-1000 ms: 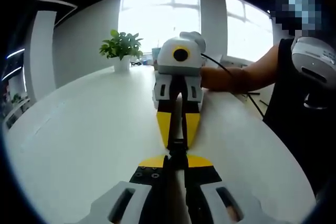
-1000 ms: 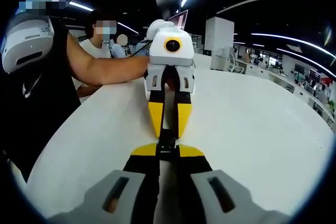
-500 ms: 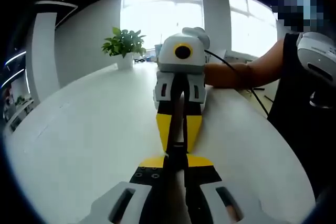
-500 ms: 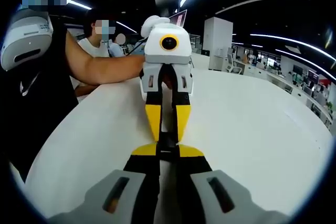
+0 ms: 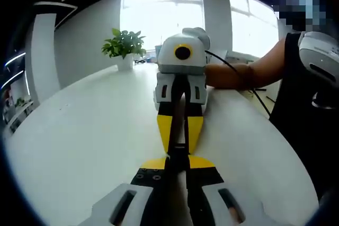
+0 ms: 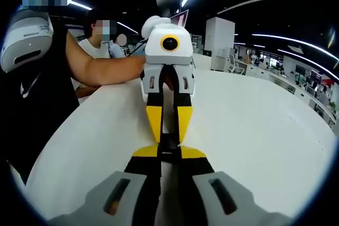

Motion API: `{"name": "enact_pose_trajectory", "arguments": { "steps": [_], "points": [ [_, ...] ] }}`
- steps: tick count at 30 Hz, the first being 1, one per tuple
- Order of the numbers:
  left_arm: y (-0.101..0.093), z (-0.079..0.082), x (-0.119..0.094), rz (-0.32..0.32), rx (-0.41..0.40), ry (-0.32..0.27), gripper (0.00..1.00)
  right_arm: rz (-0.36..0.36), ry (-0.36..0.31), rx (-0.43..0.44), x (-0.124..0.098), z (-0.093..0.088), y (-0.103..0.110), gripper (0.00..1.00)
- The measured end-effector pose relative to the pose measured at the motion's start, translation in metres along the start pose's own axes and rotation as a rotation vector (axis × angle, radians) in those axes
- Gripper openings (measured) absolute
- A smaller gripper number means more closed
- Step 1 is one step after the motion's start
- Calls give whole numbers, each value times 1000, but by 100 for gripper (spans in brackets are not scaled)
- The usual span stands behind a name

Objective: Snap the two parts of the plastic buckle together until the buckle closes and remains connected.

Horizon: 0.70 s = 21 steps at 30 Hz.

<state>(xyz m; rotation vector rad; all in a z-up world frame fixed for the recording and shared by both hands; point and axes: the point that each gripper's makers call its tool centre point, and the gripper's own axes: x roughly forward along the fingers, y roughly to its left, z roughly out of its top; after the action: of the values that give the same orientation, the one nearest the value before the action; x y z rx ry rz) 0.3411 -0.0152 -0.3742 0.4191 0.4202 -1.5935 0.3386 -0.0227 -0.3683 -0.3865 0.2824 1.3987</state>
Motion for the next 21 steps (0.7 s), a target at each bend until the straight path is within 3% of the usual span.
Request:
{"name": "enact_pose_trajectory", "arguments": {
  "steps": [21],
  "points": [
    [-2, -2, 3, -9, 6, -7, 10, 2, -1, -2, 3, -3, -9, 9]
  ]
}}
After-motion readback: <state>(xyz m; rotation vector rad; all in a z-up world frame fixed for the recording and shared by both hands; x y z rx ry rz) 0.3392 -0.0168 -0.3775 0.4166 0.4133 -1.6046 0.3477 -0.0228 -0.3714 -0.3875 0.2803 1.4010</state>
